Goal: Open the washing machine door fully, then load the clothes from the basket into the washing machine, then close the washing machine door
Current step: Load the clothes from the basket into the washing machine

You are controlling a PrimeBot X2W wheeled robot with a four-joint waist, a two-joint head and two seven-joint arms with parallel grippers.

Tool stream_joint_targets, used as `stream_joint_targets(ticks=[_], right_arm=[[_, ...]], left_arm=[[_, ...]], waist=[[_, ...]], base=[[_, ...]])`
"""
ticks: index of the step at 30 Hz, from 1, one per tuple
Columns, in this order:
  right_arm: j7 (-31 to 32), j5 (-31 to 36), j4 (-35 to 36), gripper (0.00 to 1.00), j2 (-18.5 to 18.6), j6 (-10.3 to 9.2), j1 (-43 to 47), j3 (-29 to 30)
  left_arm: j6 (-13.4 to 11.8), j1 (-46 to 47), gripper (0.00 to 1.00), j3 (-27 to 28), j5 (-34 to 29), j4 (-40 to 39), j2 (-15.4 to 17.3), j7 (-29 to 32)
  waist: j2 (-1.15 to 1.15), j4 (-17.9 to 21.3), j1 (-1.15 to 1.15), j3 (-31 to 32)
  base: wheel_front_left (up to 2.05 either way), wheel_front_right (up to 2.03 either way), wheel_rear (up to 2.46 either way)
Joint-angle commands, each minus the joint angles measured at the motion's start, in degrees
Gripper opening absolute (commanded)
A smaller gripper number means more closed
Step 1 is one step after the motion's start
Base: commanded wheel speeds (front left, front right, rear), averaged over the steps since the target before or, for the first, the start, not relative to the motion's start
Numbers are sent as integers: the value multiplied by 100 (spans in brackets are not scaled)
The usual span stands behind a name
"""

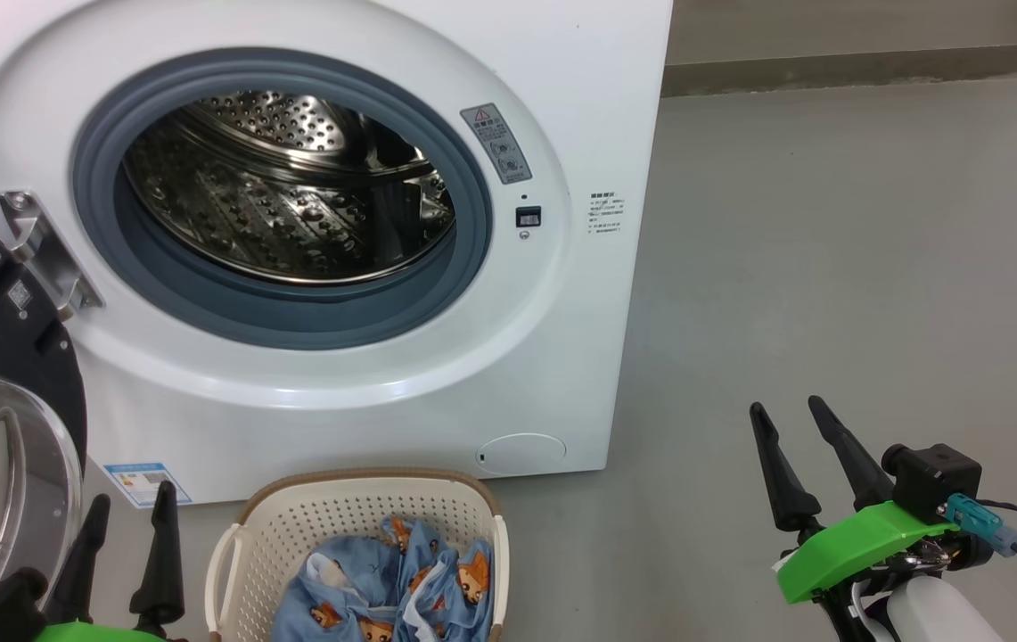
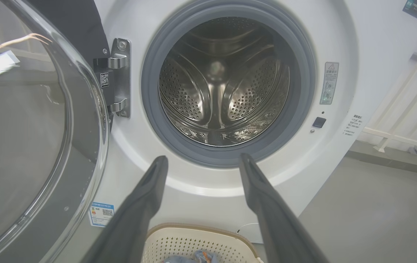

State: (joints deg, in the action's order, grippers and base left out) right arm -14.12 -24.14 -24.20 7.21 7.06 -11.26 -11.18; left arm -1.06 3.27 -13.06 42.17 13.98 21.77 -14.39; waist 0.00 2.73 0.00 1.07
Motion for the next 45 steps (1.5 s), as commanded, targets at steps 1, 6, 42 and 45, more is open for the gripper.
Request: stream_joint_targets(ticks=[1, 6, 42, 45], right_arm=[[-6, 13, 155, 100, 6, 43, -135, -133], [-6, 3, 157, 100, 13, 43, -137, -142], [-74, 399, 264, 100, -389, 43, -414, 125], [-80, 449, 301, 100, -417, 43, -480, 154]], left_arm=[[-4, 222, 100, 230, -76, -102, 114, -61], [-11, 212, 100, 231, -89, -116, 111, -61], [168, 763, 100, 68, -185, 399, 417, 178], [295, 927, 100, 25, -158, 613, 460, 247]], waist=[[0, -1, 0, 0], [0, -4, 0, -11], [0, 450, 0, -1523], [0, 521, 0, -1759]], base=[[0, 0, 0], [0, 0, 0], [0, 0, 0], [0, 0, 0]])
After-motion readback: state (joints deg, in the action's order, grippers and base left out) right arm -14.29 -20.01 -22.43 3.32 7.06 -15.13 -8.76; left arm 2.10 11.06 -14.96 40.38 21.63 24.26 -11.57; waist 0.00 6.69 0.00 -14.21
